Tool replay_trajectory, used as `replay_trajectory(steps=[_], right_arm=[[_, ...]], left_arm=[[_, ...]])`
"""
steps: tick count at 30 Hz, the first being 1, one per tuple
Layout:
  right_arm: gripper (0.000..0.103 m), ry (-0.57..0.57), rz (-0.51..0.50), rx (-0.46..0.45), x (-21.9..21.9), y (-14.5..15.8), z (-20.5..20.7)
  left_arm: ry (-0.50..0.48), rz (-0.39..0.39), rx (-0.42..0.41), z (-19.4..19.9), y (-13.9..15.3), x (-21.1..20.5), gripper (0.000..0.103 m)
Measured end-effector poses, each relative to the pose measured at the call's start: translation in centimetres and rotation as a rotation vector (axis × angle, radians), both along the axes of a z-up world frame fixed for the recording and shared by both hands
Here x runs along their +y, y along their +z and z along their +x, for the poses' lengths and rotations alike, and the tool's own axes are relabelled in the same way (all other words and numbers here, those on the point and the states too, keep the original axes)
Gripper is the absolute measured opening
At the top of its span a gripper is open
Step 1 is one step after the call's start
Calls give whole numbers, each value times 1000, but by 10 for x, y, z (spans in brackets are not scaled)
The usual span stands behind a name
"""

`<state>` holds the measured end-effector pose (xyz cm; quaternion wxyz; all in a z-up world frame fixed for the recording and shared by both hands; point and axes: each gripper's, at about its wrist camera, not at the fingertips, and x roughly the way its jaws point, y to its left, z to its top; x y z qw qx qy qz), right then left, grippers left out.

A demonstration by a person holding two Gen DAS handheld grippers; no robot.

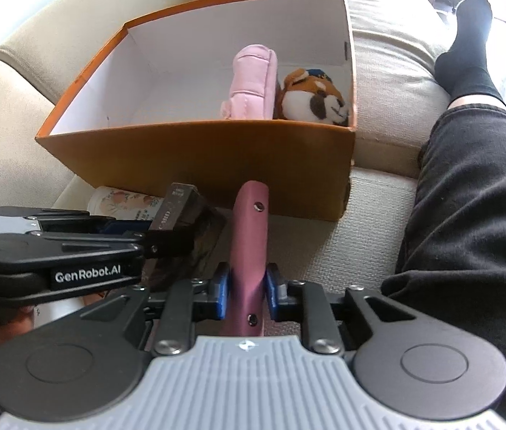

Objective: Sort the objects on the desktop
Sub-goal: 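Carry the card holder with the right tool while the left carries the photo card box into the box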

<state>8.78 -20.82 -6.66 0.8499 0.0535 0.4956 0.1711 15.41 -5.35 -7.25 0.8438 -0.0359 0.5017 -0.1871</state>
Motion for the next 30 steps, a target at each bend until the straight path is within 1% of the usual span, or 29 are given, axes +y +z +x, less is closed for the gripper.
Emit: replay_trajectory(steps=[2,4,7,10,13,18,22,26,30], right_arm=[[22,4,12,14,3,-2,2],[21,-6,2,13,5,-3,2],[20,-32,10,15,4,0,0],[19,-37,-1,-6,6,9,-7],[19,-31,10,-38,6,25,-16],[19,-7,20,-111,12,63,-27],[19,7,34,-165,16,91,-29],[19,16,54,-214,17,117,-23],[18,20,50,-262,21,134,-11]], left_arm=[[11,-10,-3,-1,1,4,26],[23,-19,-9,-2,3,8,26],[44,-35,-26,-7,8,14,25],[58,-58,-49,-12,18,21,25],[62,-77,-80,-20,32,27,25],[47,-121,-129,-31,60,33,25],[49,-145,-175,-33,83,39,25],[50,-146,-223,-30,101,43,25],[62,-139,-259,-19,114,45,25]])
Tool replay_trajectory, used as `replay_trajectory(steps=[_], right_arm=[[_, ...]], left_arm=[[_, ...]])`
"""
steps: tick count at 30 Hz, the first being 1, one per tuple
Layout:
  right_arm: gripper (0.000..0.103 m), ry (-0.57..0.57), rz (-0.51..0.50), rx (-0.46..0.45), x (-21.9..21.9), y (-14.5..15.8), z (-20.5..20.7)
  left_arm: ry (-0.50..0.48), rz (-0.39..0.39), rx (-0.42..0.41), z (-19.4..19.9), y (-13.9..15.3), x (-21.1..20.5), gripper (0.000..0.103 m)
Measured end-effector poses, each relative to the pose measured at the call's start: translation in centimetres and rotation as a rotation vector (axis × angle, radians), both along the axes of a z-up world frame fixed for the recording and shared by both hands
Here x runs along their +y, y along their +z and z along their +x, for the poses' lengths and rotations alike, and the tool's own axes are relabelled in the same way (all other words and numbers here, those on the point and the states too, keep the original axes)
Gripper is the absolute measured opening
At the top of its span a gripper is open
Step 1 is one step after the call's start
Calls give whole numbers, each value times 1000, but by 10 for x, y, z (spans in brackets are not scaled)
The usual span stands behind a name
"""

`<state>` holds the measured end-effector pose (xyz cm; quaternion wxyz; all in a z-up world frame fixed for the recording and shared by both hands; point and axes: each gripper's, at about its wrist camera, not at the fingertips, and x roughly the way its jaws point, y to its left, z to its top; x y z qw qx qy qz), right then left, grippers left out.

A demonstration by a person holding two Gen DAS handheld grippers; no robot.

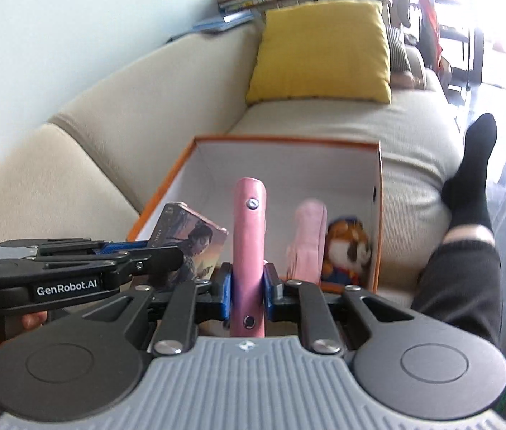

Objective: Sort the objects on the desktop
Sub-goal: 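Carry the card holder with the right tool while the left carries the photo card box into the box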

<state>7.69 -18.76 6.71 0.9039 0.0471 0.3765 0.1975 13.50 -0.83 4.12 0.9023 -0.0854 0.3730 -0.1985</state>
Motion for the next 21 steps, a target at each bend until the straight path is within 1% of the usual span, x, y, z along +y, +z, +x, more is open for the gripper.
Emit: replay_trajectory(steps=[5,10,15,18,21], right_arm=[[18,-12,12,-46,2,15,22],[18,-30,33,-49,4,17,51],[19,-61,64,21,3,-2,85],[18,-58,71,77,7,-20,103],[18,-35,82,140,14,-40,116]], left_arm=[[22,-11,-17,15,6,5,25],[47,-6,-24,36,7,12,25],[55,3,-9,53,-1,12,25],[47,14,19,64,-13,7,25],[47,41,61,75,-30,5,25]])
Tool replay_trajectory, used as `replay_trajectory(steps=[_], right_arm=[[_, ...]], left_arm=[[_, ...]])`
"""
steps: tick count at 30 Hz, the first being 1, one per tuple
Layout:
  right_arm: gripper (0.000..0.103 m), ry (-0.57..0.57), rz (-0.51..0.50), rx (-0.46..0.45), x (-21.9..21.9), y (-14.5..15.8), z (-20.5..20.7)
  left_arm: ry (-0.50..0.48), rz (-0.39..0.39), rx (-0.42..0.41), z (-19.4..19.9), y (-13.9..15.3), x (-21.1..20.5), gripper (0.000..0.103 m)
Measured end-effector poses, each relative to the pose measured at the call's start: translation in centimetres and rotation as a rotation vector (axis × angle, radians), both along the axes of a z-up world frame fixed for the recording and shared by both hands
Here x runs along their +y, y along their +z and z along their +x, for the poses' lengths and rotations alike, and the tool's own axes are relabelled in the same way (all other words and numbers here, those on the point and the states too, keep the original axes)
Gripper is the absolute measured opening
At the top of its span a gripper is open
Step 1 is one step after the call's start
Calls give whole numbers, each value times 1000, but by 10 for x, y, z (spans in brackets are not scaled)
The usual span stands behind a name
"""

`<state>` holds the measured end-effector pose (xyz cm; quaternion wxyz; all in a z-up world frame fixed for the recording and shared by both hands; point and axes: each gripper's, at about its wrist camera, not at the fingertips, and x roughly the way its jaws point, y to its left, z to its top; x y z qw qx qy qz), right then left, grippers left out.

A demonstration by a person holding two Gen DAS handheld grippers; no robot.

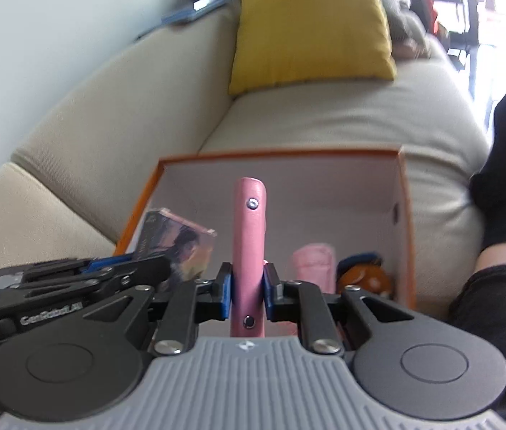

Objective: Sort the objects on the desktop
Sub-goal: 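Carry the card holder with the right tool while the left carries the photo card box into the box, then lower both items into the box beside the pouch and open both tools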

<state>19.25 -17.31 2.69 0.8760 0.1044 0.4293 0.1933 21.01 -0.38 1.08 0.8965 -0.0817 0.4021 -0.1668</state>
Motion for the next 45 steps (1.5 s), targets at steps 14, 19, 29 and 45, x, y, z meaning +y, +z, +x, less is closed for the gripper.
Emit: replay_trajectory(steps=[14,19,29,45], right_arm=[[19,-63,-95,166,25,-56,24],[23,-74,-70,218,23,-68,27],[27,-86,-31,142,8,-44,10],[23,-201,-27,100,-40,-53,-9]], left_arm=[[-14,28,159,35,-61,-10,25],[-3,30,180,38,-71,-5,25],[-14,12,228,39,-82,-9,25],[-48,5,242,39,-83,-23,26]])
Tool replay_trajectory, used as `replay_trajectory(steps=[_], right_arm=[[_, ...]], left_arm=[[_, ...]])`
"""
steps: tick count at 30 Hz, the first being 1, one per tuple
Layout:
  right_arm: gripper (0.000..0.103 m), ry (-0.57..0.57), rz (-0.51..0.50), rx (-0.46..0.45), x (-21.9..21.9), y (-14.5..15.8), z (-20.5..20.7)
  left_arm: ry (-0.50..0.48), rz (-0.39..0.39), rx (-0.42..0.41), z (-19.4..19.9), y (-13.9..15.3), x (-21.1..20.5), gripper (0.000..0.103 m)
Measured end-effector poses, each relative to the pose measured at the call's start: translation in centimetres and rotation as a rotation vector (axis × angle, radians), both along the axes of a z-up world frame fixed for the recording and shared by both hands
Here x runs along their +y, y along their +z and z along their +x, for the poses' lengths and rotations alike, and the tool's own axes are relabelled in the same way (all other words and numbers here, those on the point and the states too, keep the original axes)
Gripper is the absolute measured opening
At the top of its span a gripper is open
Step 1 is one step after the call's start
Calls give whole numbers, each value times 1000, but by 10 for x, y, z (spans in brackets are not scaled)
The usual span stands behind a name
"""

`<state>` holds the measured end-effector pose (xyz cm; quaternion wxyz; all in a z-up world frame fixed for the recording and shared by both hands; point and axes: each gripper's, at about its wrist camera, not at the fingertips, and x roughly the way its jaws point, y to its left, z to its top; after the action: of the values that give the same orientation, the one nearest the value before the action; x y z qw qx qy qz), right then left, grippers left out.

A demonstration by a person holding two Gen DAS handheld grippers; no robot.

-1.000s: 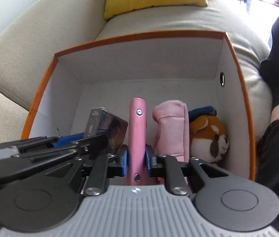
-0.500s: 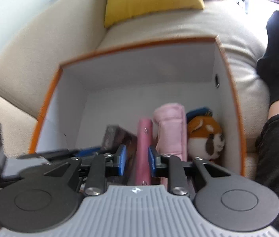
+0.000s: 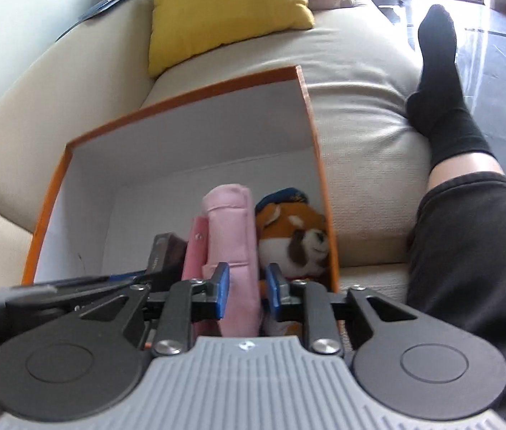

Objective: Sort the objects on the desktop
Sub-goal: 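Lower both items into the box beside the pouch and open both tools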

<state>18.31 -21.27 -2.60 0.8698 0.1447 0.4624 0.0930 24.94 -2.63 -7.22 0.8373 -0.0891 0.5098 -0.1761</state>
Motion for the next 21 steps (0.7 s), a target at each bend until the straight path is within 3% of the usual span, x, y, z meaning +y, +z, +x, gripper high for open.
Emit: replay_trajectory(steps=[5,9,17,18,21], right_arm=[[24,23,0,-10,0,-1,1],[24,33,-11,-15,2,-2,-1],[25,32,5,-7,1,0,-7],[25,31,4,-7,1,0,-8],[25,29,3,-7,2,0,-10]], left_arm=[[5,-91,24,2,-7,7,27],[-8,-62,9,1,-5,4,28],[14,-87,22,-4,0,12,31],[12,-97,18,-4,2,12,32],[17,-109,-1,-6,7,16,49]])
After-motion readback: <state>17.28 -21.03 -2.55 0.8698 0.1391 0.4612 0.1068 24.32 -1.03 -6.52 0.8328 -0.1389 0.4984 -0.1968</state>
